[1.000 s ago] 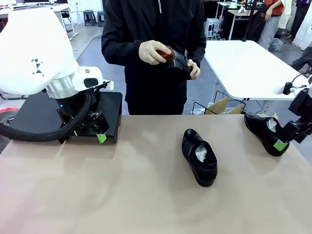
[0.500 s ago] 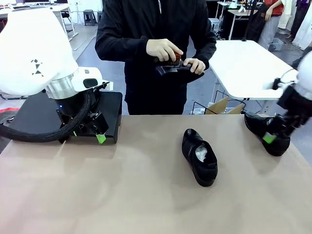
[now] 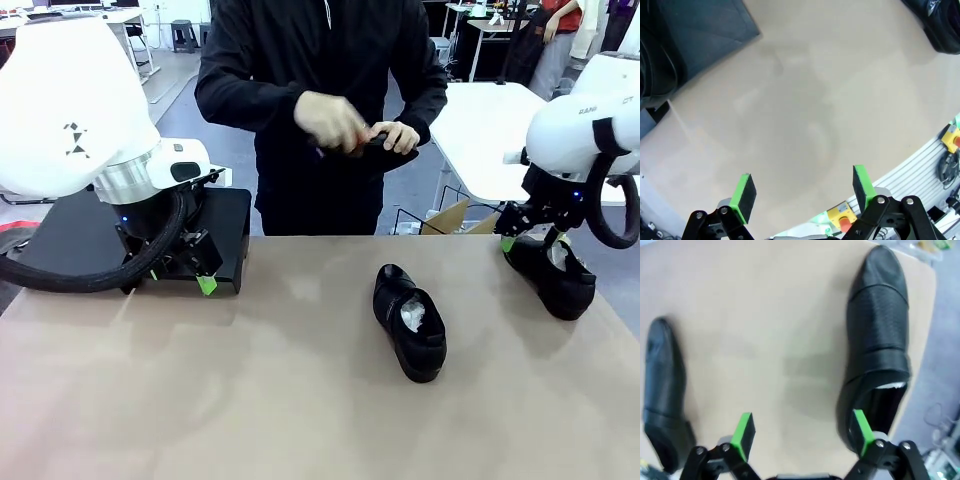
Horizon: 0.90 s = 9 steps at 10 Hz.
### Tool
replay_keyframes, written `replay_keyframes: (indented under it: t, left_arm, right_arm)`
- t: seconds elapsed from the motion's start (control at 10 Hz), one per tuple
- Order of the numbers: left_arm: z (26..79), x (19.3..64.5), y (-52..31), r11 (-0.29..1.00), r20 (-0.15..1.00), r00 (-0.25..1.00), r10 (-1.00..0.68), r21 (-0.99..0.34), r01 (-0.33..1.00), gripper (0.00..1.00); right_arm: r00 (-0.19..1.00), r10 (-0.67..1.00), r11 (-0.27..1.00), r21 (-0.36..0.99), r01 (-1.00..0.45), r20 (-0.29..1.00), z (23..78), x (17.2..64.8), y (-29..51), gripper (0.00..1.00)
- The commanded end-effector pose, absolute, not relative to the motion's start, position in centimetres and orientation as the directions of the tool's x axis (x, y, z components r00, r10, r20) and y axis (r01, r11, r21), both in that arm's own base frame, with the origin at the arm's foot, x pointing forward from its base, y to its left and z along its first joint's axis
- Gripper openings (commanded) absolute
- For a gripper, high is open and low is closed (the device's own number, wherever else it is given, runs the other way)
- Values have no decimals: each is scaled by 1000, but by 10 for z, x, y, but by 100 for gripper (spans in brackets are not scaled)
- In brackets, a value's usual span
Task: Organize the shoes by placing them on the stand.
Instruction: Pick up one Shoe and place it in the middle of the table.
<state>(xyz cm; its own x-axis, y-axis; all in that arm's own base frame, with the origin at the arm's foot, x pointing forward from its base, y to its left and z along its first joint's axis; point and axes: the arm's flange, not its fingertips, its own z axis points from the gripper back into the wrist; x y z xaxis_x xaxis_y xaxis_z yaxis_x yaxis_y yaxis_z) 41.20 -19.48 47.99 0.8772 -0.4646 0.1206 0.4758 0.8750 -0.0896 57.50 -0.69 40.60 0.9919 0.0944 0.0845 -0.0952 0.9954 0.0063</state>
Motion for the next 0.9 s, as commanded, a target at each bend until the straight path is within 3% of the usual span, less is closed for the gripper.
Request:
replay_keyframes:
  t: [0.0, 0.8]
  left_arm:
    - [479, 410, -193, 878, 137, 879, -456, -95, 470, 100]
    - [479, 410, -193, 878, 137, 879, -456, -95, 470, 100]
  right_arm:
    - [996, 20, 997, -71, -14, 84, 410, 578, -4, 100]
    - [999, -41, 997, -59, 40, -15, 369, 572, -31, 100]
